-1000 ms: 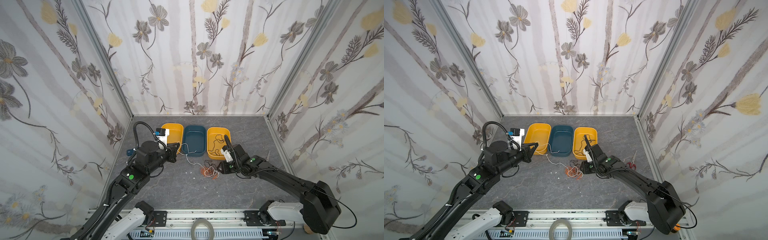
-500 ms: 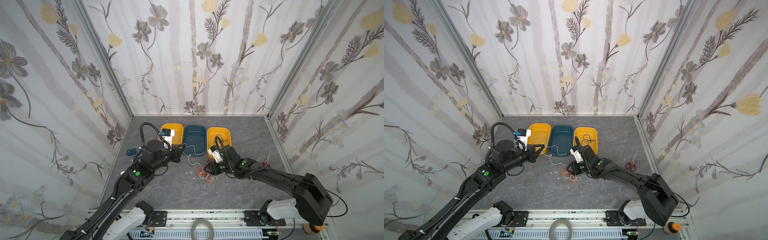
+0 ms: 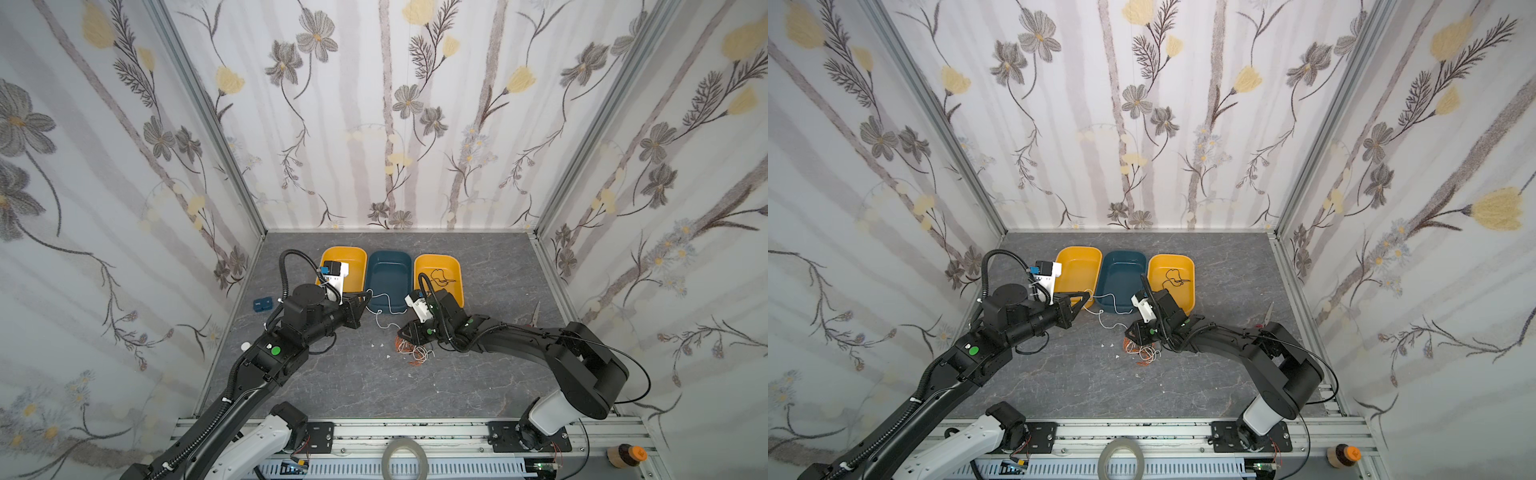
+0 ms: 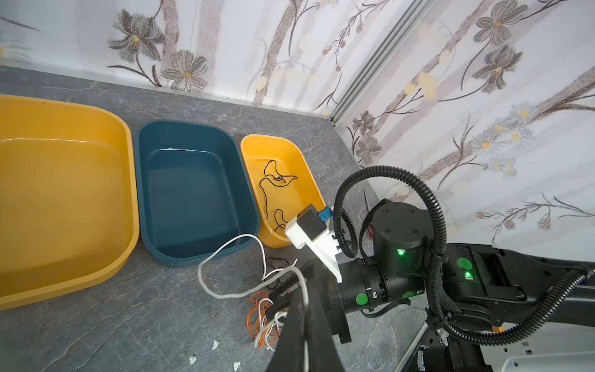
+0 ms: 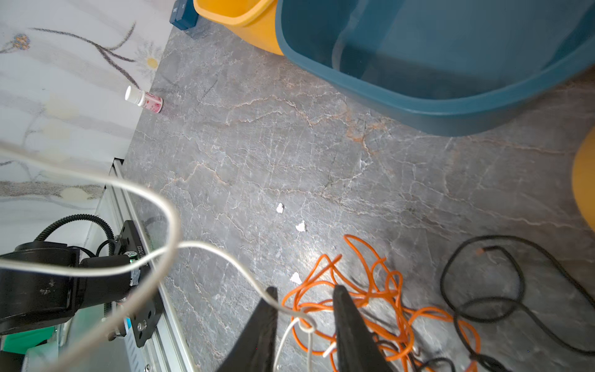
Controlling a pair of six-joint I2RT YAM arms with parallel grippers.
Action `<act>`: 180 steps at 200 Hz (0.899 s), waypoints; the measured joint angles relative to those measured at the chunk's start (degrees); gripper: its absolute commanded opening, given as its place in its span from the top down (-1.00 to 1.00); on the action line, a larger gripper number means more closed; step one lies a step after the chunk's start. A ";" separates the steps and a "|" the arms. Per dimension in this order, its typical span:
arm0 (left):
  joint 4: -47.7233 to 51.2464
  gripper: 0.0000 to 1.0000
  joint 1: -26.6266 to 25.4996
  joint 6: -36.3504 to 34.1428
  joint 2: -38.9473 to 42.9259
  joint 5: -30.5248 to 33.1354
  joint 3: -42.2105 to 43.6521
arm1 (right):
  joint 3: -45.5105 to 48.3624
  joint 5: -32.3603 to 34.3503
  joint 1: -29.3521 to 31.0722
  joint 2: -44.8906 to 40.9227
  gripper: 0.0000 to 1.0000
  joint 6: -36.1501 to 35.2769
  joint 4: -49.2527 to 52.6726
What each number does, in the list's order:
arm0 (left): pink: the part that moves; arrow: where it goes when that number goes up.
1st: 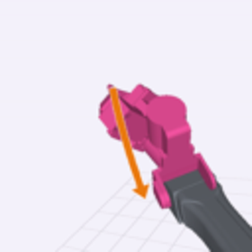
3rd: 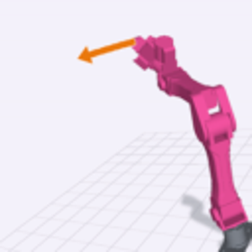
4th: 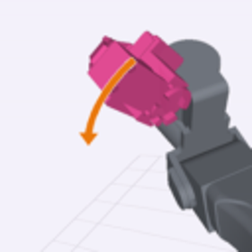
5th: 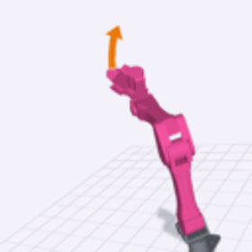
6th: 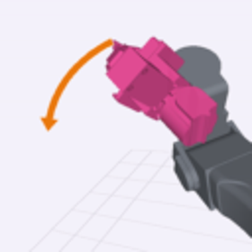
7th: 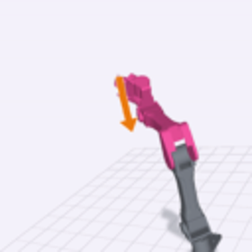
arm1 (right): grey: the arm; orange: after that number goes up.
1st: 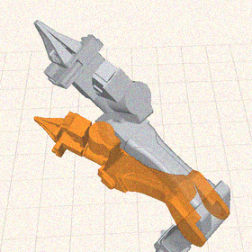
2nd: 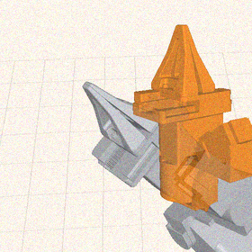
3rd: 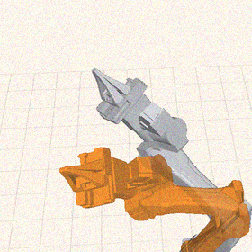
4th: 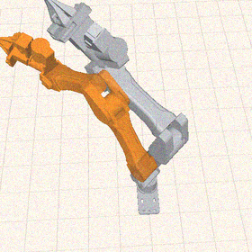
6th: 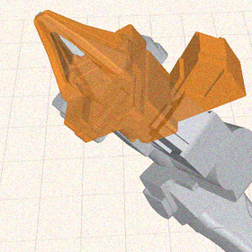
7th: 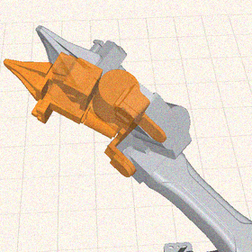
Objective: Untangle the cables
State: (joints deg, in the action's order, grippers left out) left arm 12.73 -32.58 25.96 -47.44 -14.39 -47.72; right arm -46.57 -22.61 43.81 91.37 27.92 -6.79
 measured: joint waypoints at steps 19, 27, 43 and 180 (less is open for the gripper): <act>-0.52 1.00 0.00 0.02 0.17 0.00 0.37 | -0.17 -0.26 0.00 0.02 0.85 -0.15 -1.44; -0.52 1.00 0.00 0.07 0.24 0.00 0.68 | -0.17 -0.28 0.00 -0.02 0.95 -0.17 -1.62; -0.52 1.00 0.00 0.33 0.42 0.07 1.79 | -0.13 -0.35 0.00 -1.14 1.00 -0.44 -1.22; -7.74 0.27 0.00 7.15 -1.97 3.34 22.38 | -0.42 0.20 0.04 -6.97 1.00 2.60 6.27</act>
State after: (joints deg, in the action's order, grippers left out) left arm 4.99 -32.58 33.10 -49.41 -11.05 -25.34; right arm -46.98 -22.41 43.86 84.40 30.52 -0.51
